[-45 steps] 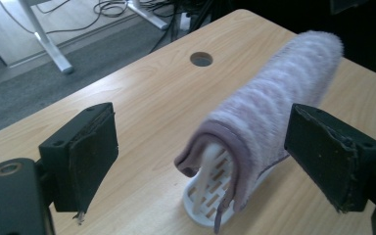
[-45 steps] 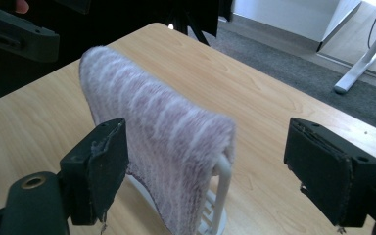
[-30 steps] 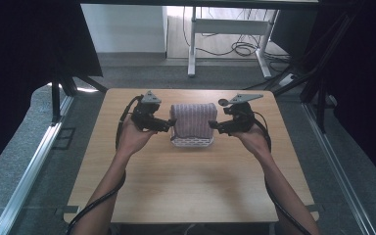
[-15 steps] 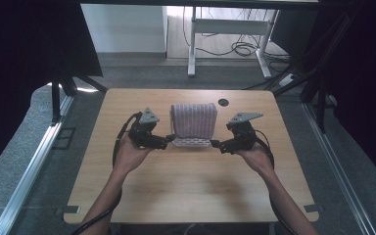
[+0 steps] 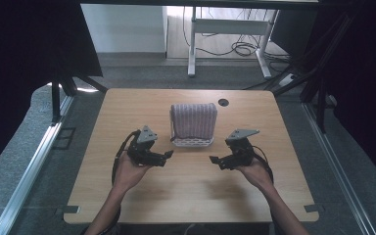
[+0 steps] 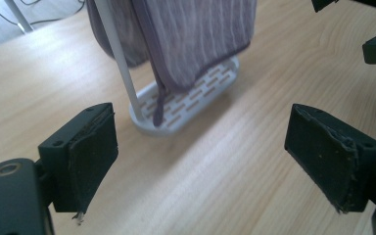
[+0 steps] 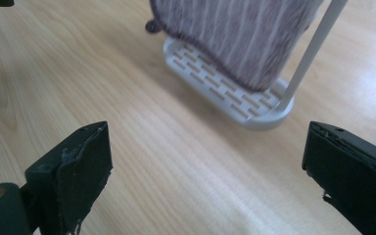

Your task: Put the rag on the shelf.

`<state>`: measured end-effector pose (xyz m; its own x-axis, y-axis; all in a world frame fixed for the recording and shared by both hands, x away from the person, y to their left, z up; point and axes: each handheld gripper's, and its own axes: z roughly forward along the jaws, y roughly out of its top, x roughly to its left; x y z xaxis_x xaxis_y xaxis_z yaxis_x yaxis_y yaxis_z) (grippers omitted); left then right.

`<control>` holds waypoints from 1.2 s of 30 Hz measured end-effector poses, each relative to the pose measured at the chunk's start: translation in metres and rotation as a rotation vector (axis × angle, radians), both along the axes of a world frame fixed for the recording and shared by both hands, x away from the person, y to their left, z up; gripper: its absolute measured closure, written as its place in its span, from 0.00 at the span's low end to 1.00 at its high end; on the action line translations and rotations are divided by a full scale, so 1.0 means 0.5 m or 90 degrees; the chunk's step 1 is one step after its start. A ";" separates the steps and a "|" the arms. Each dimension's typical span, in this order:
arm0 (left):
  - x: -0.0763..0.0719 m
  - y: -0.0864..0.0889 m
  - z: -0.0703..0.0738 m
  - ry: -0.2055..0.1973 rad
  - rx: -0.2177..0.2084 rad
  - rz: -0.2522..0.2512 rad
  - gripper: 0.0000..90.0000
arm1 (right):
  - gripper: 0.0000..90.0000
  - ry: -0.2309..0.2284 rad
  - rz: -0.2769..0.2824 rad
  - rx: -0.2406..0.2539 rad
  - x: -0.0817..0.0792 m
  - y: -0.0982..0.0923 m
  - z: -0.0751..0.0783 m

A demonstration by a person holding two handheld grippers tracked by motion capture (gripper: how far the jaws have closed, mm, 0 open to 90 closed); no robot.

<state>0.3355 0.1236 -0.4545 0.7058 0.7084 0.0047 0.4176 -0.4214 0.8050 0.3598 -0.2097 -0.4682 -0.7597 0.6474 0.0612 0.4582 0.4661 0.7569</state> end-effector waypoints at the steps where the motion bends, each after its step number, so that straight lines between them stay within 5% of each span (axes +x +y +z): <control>1: -0.004 0.002 -0.008 0.004 -0.001 0.001 0.13 | 0.05 0.000 0.000 0.000 0.000 0.000 0.000; 12: -0.041 0.015 -0.080 0.025 -0.007 0.015 0.13 | 0.05 0.024 0.010 -0.016 -0.021 0.008 -0.061; 24: -0.055 -0.005 -0.165 0.058 0.046 0.022 0.13 | 0.00 0.061 0.018 -0.048 -0.033 0.016 -0.137; 26: -0.054 -0.008 -0.172 0.060 0.055 0.023 0.13 | 0.00 0.054 0.017 -0.054 -0.034 0.017 -0.143; 28: -0.050 -0.015 -0.178 0.083 0.076 0.031 0.12 | 0.00 0.015 0.024 -0.083 -0.041 0.025 -0.150; 36: -0.044 -0.012 -0.180 0.100 0.065 0.040 0.11 | 0.00 0.007 0.022 -0.072 -0.043 0.026 -0.153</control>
